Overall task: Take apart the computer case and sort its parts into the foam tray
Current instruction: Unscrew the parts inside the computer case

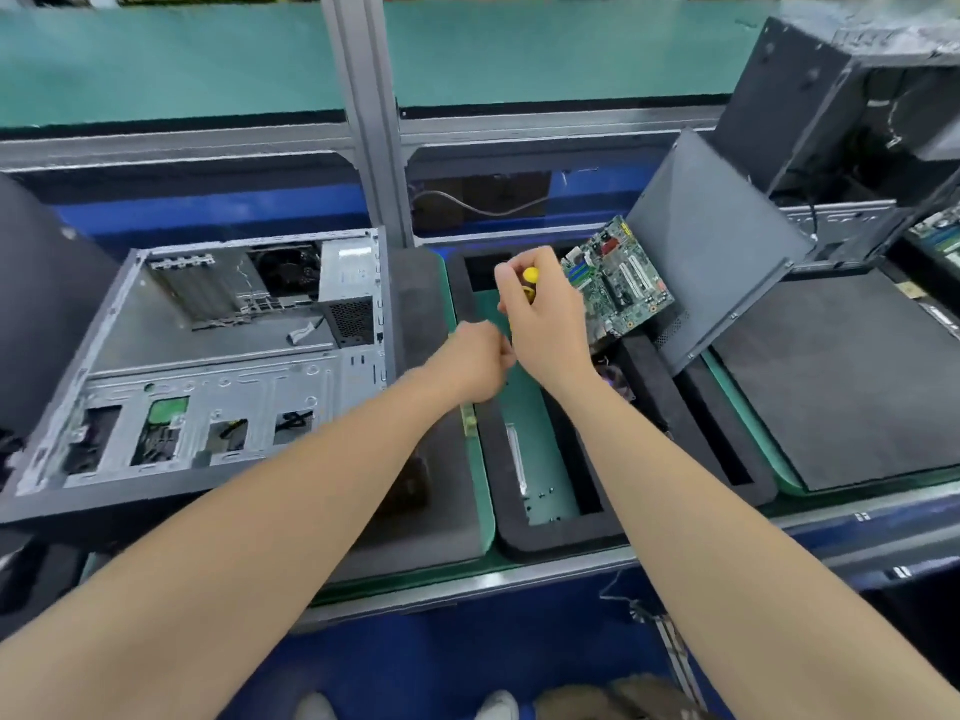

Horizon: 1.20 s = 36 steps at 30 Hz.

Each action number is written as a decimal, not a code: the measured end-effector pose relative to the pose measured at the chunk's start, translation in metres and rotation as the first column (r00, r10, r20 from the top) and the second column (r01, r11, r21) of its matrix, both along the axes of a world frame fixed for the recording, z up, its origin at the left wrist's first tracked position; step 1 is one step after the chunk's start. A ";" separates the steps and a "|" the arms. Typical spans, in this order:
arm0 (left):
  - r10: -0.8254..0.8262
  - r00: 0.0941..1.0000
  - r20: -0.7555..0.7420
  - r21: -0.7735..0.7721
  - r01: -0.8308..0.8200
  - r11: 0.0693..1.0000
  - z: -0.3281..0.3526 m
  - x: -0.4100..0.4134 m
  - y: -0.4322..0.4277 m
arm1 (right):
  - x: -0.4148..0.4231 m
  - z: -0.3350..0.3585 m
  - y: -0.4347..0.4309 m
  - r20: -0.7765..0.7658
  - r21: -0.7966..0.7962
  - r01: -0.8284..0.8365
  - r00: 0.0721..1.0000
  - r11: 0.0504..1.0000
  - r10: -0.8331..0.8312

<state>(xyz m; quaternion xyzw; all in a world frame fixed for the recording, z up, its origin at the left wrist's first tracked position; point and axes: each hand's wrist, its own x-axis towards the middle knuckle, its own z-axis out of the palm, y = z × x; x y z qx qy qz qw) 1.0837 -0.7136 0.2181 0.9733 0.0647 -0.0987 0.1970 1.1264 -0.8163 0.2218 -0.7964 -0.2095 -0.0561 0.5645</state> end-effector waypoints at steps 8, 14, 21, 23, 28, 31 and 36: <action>0.202 0.955 0.216 -0.239 -0.149 0.960 0.054 -0.064 0.137 | -0.049 0.052 0.116 0.097 0.075 -0.197 0.977 0.978 0.189; 0.166 0.940 0.297 -0.193 -0.111 0.975 0.051 -0.129 0.237 | -0.100 0.062 0.201 0.054 0.002 -0.358 0.932 0.934 0.358; 0.097 0.980 0.174 -0.213 -0.059 0.975 0.030 -0.178 0.315 | -0.146 0.058 0.264 -0.025 -0.144 -0.468 0.882 0.872 0.470; 0.064 0.988 0.144 -0.232 -0.030 0.972 0.023 -0.188 0.327 | -0.155 0.055 0.275 -0.045 -0.172 -0.461 0.887 0.871 0.460; -0.064 0.990 0.128 -0.251 0.095 0.963 0.008 -0.198 0.343 | -0.168 0.047 0.286 -0.061 -0.223 -0.418 0.908 0.880 0.416; -0.097 0.981 0.165 -0.251 0.137 0.958 0.000 -0.198 0.346 | -0.172 0.043 0.288 -0.048 -0.251 -0.373 0.926 0.893 0.374; -0.114 0.977 0.180 -0.240 0.156 0.958 -0.008 -0.199 0.346 | -0.175 0.037 0.288 -0.030 -0.251 -0.327 0.943 0.911 0.331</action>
